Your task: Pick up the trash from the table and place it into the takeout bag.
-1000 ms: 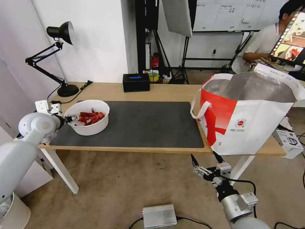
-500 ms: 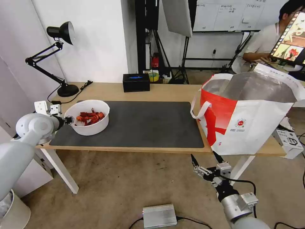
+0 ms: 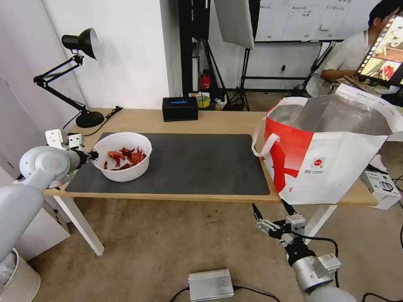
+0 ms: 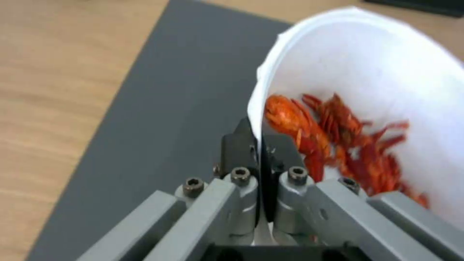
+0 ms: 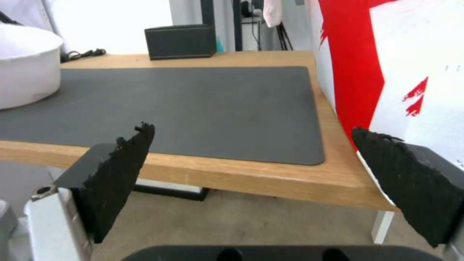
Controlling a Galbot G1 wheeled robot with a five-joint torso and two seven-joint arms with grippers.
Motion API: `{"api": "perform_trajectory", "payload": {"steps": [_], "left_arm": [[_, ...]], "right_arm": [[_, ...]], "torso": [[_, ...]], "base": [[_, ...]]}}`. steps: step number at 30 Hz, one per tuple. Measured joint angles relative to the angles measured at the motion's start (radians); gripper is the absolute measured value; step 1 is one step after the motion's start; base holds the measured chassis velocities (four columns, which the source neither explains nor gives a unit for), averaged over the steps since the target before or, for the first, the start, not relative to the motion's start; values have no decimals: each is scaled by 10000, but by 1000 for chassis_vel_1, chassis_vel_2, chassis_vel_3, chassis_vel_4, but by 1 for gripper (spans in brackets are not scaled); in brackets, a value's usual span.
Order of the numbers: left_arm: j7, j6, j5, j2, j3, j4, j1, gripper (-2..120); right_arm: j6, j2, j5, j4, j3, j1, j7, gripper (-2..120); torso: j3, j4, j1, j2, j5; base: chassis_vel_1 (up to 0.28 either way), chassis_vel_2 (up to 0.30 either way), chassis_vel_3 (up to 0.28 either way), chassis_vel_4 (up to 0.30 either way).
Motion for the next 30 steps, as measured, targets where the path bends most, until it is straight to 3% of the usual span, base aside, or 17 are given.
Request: {"api": "perform_trajectory", "payload": {"steps": [12,22,30], "left_arm": [[-524,-268,-1288,-17,-30,-1584,-680,0],[-525,-618,-2013,-1,284,-2229,-1566,0],[-643,-1001,-3074,-688,854,-2709,-2770,0]], "right_arm": [[0,0,0,0,0,0,0,100],[-1,-1,0,0,0,1,0,100],[0,-1,0,0,0,1,1,100]], "torso": [[0,-1,0,0,2],[0,-1,0,0,2],[0,-2,1,0,2]], "base": [[0,0,0,0],[0,0,0,0],[0,0,0,0]]}}
